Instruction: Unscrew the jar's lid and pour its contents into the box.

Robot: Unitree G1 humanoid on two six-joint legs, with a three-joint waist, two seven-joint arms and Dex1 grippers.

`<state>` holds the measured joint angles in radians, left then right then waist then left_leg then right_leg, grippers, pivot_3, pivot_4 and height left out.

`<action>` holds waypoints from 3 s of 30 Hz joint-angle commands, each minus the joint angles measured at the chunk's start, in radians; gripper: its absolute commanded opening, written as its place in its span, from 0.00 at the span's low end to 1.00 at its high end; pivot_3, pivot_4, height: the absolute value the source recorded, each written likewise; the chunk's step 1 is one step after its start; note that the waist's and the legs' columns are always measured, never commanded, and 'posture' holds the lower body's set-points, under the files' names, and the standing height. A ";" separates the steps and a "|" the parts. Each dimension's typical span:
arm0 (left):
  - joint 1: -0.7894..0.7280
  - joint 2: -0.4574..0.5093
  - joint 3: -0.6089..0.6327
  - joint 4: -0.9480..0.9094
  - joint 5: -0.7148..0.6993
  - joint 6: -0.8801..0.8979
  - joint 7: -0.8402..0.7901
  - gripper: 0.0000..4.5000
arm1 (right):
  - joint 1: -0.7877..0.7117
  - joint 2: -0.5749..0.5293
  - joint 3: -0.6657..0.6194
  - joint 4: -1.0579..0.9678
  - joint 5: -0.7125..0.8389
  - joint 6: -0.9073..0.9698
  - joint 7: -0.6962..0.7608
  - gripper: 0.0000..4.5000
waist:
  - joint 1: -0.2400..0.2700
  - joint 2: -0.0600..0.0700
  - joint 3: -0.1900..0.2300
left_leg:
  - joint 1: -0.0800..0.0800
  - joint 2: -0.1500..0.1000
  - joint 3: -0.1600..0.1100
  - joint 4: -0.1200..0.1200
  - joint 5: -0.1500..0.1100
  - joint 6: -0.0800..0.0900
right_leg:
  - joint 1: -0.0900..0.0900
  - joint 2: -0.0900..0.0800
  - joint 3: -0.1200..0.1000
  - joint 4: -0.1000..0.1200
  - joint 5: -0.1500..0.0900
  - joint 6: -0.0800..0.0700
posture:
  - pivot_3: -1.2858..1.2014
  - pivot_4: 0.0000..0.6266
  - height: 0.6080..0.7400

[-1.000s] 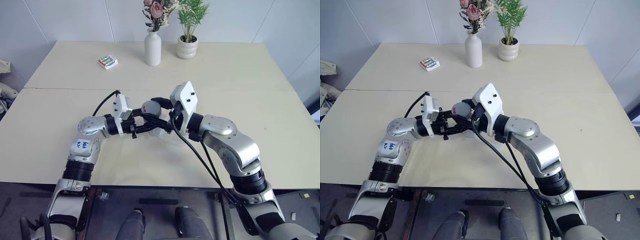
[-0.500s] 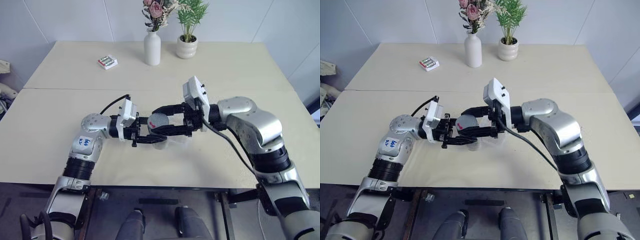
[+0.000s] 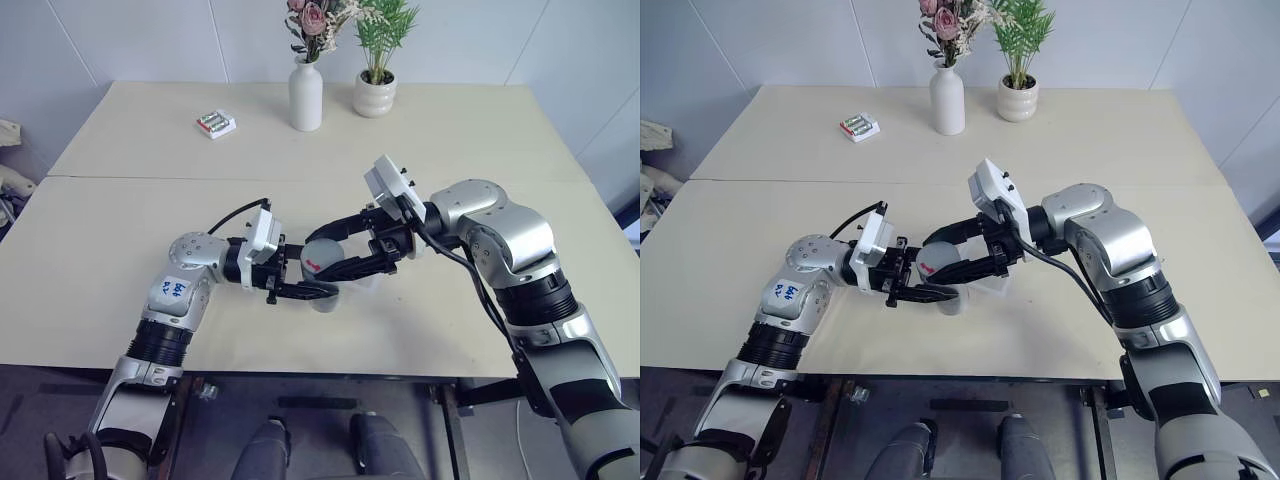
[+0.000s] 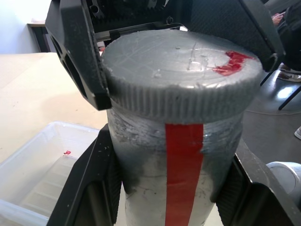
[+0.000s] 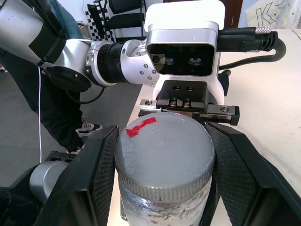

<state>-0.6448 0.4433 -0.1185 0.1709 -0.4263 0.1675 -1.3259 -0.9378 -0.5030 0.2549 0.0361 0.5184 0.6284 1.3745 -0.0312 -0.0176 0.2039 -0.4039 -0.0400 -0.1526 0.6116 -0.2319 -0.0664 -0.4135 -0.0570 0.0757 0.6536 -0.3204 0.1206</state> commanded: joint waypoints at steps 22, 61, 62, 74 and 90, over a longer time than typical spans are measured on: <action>0.066 0.077 0.085 -0.123 -0.045 0.067 0.065 0.47 | 0.153 -0.014 -0.106 -0.133 -0.026 -0.108 -0.158 1.00 | 0.002 0.000 0.000 | 0.000 0.000 0.000 0.000 0.000 0.000 | 0.000 -0.001 0.000 0.000 0.000 0.000 | 0.52 0.24 1.00; 0.059 0.053 0.062 -0.121 -0.018 0.062 0.081 0.47 | 0.147 0.101 -0.105 -0.183 -0.020 -0.035 -0.396 1.00 | 0.001 0.000 0.000 | 0.000 0.000 0.000 0.000 0.000 0.000 | 0.000 0.000 0.000 0.000 0.000 0.000 | 0.52 0.24 1.00; 0.061 0.055 0.063 -0.122 -0.019 0.062 0.082 0.47 | 0.145 0.093 -0.114 -0.182 -0.012 -0.033 -0.394 1.00 | 0.001 0.000 0.000 | 0.000 0.000 0.000 0.000 0.000 0.000 | 0.000 0.000 0.000 0.000 0.000 0.000 | 0.52 0.24 1.00; 0.072 0.066 0.066 -0.130 -0.021 0.065 0.088 0.47 | 0.136 -0.020 -0.182 -0.116 0.025 -0.041 -0.331 1.00 | 0.002 0.000 0.000 | 0.000 0.000 0.000 0.000 0.000 0.000 | 0.000 -0.001 0.000 0.000 0.000 0.000 | 0.52 0.24 1.00; 0.087 0.076 0.073 -0.134 -0.022 0.063 0.096 0.47 | 0.194 -0.121 -0.247 -0.133 0.094 0.034 -0.263 1.00 | 0.002 0.000 0.000 | 0.000 0.000 0.000 0.000 0.000 0.000 | 0.000 0.000 0.000 0.000 0.000 0.000 | 0.52 0.24 1.00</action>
<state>-0.5611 0.5093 -0.0581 0.0794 -0.4407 0.2404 -1.2327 -0.7383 -0.6048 0.0513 -0.0259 0.5561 0.6334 1.0896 -0.0288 -0.0176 0.2040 -0.4042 -0.0401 -0.1524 0.6116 -0.2320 -0.0661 -0.4134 -0.0573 0.0757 0.6532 -0.3203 0.1207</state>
